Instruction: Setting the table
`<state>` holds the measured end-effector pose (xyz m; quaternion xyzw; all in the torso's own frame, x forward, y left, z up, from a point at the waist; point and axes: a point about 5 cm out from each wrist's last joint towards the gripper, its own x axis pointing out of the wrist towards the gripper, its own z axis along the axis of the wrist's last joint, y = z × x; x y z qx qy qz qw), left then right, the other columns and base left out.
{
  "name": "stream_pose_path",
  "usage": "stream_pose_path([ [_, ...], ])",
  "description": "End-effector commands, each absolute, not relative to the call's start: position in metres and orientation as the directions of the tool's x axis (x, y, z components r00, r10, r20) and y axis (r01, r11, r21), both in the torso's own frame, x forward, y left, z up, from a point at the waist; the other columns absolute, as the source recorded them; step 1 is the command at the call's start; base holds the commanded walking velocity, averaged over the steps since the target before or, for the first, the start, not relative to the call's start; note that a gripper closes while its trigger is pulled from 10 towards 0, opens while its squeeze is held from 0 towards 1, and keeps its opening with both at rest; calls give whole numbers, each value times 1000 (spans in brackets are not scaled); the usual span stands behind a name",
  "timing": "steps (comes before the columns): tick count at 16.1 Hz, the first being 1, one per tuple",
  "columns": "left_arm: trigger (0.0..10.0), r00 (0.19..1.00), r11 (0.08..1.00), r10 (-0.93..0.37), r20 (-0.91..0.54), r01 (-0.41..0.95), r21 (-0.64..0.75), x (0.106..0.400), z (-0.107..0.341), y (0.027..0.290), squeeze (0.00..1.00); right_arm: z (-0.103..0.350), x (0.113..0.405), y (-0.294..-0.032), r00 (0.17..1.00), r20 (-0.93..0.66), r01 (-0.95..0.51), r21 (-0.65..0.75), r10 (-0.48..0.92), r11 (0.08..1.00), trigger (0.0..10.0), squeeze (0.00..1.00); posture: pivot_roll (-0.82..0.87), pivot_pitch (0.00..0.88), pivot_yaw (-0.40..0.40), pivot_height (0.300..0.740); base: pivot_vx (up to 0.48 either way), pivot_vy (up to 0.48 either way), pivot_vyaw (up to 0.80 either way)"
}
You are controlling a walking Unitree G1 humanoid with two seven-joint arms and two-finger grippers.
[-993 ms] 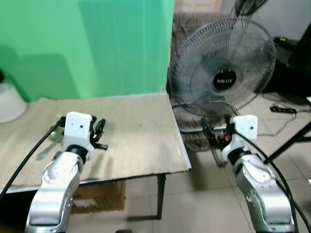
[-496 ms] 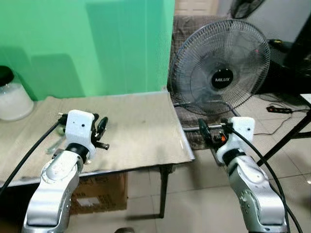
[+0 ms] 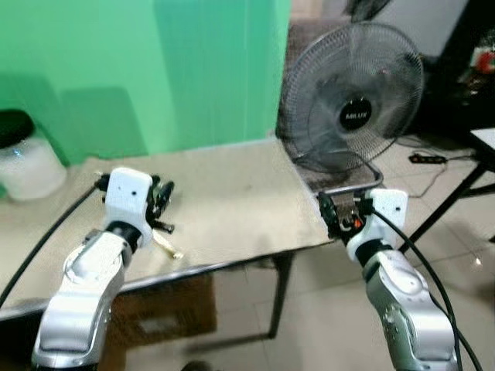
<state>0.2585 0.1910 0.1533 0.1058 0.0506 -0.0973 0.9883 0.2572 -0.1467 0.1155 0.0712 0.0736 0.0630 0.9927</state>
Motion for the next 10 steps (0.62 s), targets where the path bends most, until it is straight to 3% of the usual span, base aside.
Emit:
stream_pose_path([
  [1, 10000, 977, 959, -169, -126, 193, 208, 259, 155, 196, 0, 120, 259, -141, 981, -123, -132, 161, 152, 978, 10000, 0, 159, 0, 3, 740, 0, 465, -613],
  [10, 10000, 973, 949, -192, -131, 218, 227, 263, 158, 198, 0, 119, 257, -140, 983, -123, -112, 178, 136, 977, 10000, 0, 154, 0, 23, 740, 0, 477, -777],
])
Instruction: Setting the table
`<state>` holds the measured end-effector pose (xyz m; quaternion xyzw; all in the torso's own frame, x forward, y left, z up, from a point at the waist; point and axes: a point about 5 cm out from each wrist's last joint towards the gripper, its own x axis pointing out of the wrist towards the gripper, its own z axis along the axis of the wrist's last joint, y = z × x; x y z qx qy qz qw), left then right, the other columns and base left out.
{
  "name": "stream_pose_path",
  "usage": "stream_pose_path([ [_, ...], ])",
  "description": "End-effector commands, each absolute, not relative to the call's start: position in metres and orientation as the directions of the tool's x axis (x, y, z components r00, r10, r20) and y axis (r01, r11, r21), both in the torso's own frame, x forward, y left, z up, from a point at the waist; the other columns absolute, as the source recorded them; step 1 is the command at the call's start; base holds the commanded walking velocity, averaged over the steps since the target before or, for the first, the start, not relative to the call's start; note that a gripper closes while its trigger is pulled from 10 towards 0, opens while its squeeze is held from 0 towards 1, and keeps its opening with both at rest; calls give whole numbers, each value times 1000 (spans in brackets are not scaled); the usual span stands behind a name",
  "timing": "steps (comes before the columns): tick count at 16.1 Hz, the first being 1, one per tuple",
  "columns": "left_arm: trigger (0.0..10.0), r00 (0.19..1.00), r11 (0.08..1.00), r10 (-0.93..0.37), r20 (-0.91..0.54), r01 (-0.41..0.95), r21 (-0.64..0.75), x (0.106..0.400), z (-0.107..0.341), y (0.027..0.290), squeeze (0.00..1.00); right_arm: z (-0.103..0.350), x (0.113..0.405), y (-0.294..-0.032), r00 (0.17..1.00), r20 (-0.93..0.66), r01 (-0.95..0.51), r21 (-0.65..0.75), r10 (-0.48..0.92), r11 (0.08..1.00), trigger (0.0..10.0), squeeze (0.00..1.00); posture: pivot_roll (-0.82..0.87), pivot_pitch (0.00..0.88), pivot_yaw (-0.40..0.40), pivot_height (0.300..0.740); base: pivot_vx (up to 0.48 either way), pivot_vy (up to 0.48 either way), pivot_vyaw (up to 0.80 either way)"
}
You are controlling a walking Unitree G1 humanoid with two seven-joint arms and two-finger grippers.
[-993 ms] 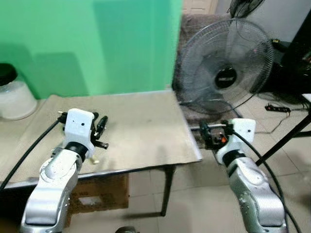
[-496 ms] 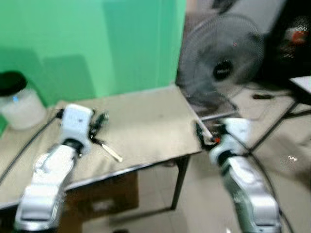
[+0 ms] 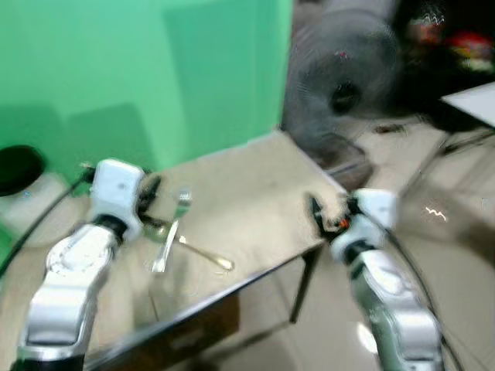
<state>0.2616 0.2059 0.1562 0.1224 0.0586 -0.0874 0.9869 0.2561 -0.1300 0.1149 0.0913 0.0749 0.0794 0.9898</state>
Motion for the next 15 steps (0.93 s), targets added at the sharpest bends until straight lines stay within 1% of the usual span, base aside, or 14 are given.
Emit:
stream_pose_path([
  [1, 10000, 972, 949, -193, -132, 220, 226, 262, 158, 198, 0, 119, 257, -141, 983, -123, -111, 178, 134, 978, 10000, 0, 154, 0, 23, 740, 0, 480, -800],
  [2, 10000, 969, 945, -212, -128, 236, 224, 261, 158, 195, 0, 118, 256, -142, 984, -124, -107, 175, 130, 979, 10000, 0, 155, 0, 21, 740, 0, 334, -506],
  [3, 10000, 965, 938, -234, -121, 257, 233, 259, 158, 192, 0, 118, 255, -143, 984, -124, -106, 173, 129, 979, 10000, 0, 156, 0, 18, 740, 0, 0, 0],
  [9, 10000, 962, 936, -237, -137, 264, 232, 252, 156, 187, 0, 117, 252, -146, 983, -135, -106, 159, 128, 982, 10000, 0, 160, 0, 14, 740, 0, -480, 0],
  [12, 10000, 963, 946, -218, -156, 248, 210, 250, 154, 189, 0, 117, 252, -146, 978, -142, -131, 150, 153, 980, 10000, 0, 159, 0, 15, 740, 0, 0, 0],
  [13, 10000, 964, 948, -210, -161, 241, 209, 249, 154, 191, 980, 118, 252, -147, 976, -145, -139, 146, 160, 979, 10000, 0, 159, 0, 15, 740, 0, 0, 0],
  [15, 10000, 962, 950, -212, -173, 244, 194, 249, 154, 193, 1000, 119, 253, -148, 974, -147, -152, 142, 172, 978, 10000, 0, 157, 0, 16, 740, 0, 0, 0],
])
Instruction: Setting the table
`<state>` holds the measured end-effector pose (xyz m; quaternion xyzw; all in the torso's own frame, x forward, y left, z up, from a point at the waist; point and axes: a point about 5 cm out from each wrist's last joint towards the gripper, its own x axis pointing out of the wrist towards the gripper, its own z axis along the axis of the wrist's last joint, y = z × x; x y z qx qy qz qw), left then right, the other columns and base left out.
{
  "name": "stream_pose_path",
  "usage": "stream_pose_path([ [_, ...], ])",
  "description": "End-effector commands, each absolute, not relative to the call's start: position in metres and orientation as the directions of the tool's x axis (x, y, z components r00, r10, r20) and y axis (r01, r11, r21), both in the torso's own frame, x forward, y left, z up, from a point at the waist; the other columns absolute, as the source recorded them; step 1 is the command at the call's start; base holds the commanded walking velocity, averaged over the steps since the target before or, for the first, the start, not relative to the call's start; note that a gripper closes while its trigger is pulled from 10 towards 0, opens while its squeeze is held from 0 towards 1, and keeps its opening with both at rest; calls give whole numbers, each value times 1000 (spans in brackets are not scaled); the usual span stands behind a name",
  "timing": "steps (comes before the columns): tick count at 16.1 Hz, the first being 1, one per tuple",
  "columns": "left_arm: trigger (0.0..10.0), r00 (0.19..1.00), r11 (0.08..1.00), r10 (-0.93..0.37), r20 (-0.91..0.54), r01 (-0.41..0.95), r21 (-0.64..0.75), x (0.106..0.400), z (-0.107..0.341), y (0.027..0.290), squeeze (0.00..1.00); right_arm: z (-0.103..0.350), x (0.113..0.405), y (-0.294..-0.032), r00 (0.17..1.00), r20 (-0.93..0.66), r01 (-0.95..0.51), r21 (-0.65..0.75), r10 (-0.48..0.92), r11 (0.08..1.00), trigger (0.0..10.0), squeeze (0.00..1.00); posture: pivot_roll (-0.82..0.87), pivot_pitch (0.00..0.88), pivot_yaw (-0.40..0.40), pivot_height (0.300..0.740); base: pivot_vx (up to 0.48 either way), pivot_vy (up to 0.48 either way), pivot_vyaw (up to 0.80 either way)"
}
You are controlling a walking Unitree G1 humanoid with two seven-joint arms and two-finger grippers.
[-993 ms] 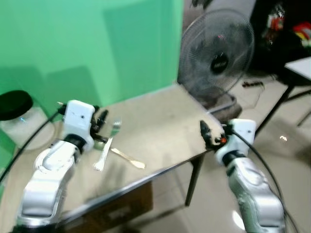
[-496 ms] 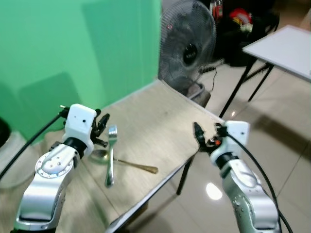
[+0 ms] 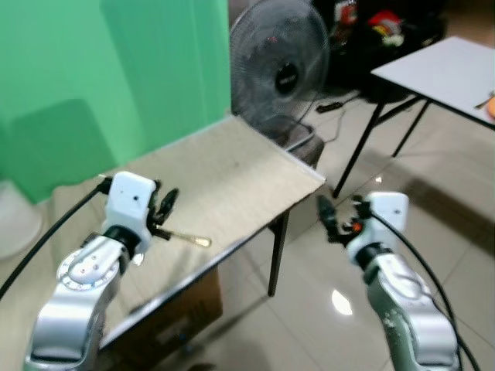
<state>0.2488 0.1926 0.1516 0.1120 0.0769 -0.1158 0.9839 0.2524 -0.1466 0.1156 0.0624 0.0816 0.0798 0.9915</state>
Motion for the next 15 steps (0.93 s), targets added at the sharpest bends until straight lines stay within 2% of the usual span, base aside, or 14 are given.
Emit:
stream_pose_path([
  [1, 10000, 958, 947, -218, -186, 254, 197, 249, 154, 193, 1000, 120, 254, -148, 971, -148, -170, 127, 188, 977, 10000, 0, 154, 0, 17, 740, 0, 0, 0],
  [2, 10000, 954, 941, -215, -208, 260, 216, 251, 157, 197, 1000, 124, 255, -149, 960, -150, -227, 84, 238, 970, 10000, 0, 144, 0, 17, 740, 0, 0, 0],
  [3, 10000, 953, 941, -216, -214, 262, 215, 253, 158, 198, 1000, 127, 254, -148, 950, -144, -270, 77, 279, 960, 10000, 180, 137, 0, 12, 740, 0, 0, 0],
  [4, 10000, 952, 942, -211, -224, 259, 214, 256, 160, 201, 1000, 130, 251, -148, 933, -134, -326, 71, 333, 943, 10000, 1000, 135, 0, 2, 740, 0, 0, 0],
  [6, 10000, 950, 946, -187, -248, 242, 215, 259, 159, 209, 1000, 132, 249, -146, 887, -156, -433, 42, 434, 901, 10000, 1000, 130, 0, 2, 740, 0, 0, 0],
  [8, 10000, 950, 947, -179, -257, 237, 218, 259, 159, 211, 1000, 132, 248, -145, 875, -163, -456, 36, 455, 889, 10000, 1000, 130, 0, 2, 740, 0, 0, 0],
  [9, 10000, 940, 941, -195, -280, 260, 215, 262, 158, 213, 1000, 135, 245, -143, 826, -180, -540, 19, 535, 841, 10000, 1000, 110, 0, 27, 740, 0, 0, 0],
  [10, 10000, 932, 935, -209, -296, 278, 218, 264, 157, 214, 635, 136, 244, -143, 802, -191, -573, 19, 566, 819, 10000, 1000, 107, 0, 31, 740, 0, 0, 0],
  [11, 10000, 921, 925, -229, -315, 307, 224, 266, 154, 215, 0, 137, 241, -142, 779, -201, -605, 13, 595, 796, 10000, 1000, 98, 0, 43, 740, 0, 0, 0],
  [13, 10000, 904, 915, -226, -363, 324, 239, 276, 151, 222, 0, 138, 238, -144, 736, -223, -655, 2, 639, 756, 10000, 1000, 88, 0, 45, 740, 0, 0, 0],
  [15, 10000, 915, 923, -169, -366, 277, 267, 284, 149, 233, 0, 133, 235, -141, 684, -257, -705, 6, 683, 709, 10000, 1000, 76, 0, 51, 740, 0, 0, 0],
])
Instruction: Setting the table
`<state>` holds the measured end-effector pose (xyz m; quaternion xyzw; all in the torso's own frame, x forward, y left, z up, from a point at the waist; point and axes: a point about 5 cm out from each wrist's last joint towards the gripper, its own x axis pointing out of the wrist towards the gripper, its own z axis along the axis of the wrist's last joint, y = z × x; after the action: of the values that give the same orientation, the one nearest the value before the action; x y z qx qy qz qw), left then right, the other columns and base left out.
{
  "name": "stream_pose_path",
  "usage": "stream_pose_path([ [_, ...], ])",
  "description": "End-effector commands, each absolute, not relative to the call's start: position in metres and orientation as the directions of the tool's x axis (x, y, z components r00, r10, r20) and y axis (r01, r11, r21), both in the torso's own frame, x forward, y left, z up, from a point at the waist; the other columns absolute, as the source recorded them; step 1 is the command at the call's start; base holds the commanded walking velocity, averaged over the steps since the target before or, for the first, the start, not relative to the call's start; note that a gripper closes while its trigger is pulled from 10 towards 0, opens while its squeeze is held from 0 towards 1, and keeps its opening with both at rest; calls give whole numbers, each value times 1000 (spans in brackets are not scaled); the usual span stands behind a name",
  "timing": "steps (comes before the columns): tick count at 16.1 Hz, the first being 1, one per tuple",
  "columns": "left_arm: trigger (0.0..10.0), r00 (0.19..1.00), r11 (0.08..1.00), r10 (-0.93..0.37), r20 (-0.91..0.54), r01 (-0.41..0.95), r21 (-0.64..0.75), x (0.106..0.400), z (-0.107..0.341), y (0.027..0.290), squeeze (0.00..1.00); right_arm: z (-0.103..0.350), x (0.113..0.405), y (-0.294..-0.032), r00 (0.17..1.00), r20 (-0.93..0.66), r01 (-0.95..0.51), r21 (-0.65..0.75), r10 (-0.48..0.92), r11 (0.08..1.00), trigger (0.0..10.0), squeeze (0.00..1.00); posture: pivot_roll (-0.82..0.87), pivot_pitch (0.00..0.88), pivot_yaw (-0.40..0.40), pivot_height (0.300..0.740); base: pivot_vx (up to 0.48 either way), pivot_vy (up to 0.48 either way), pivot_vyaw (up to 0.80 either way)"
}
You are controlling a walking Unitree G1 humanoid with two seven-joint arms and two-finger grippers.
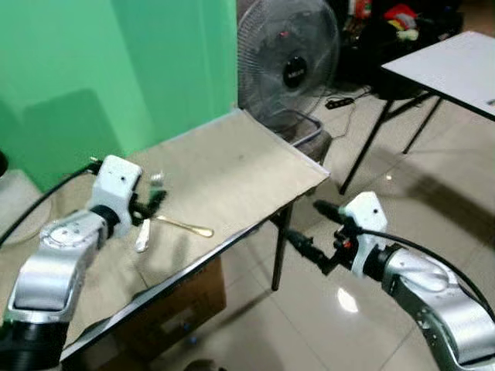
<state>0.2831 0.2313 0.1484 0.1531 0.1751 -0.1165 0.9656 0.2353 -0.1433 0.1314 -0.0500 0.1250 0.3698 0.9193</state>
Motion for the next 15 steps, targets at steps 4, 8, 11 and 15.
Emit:
stream_pose_path([
  [4, 10000, 910, 921, -160, -381, 277, 274, 281, 147, 234, 0, 136, 235, -143, 650, -287, -738, -21, 703, 674, 10000, 1000, 70, 0, 39, 740, 0, 0, 0],
  [8, 10000, 884, 911, -148, -444, 296, 286, 282, 135, 238, 0, 127, 233, -146, 639, -322, -737, 2, 698, 676, 10000, 1000, 73, 0, 40, 740, 0, 0, 0],
  [11, 10000, 853, 907, -165, -495, 329, 263, 285, 126, 240, 0, 121, 232, -141, 618, -338, -749, 21, 710, 662, 10000, 1000, 79, 0, 40, 740, 0, 0, 0],
  [15, 10000, 813, 915, -145, -564, 327, 236, 303, 113, 241, 0, 119, 239, -141, 594, -398, -766, -14, 699, 643, 10000, 0, 69, 0, 37, 740, 0, 0, 0],
])
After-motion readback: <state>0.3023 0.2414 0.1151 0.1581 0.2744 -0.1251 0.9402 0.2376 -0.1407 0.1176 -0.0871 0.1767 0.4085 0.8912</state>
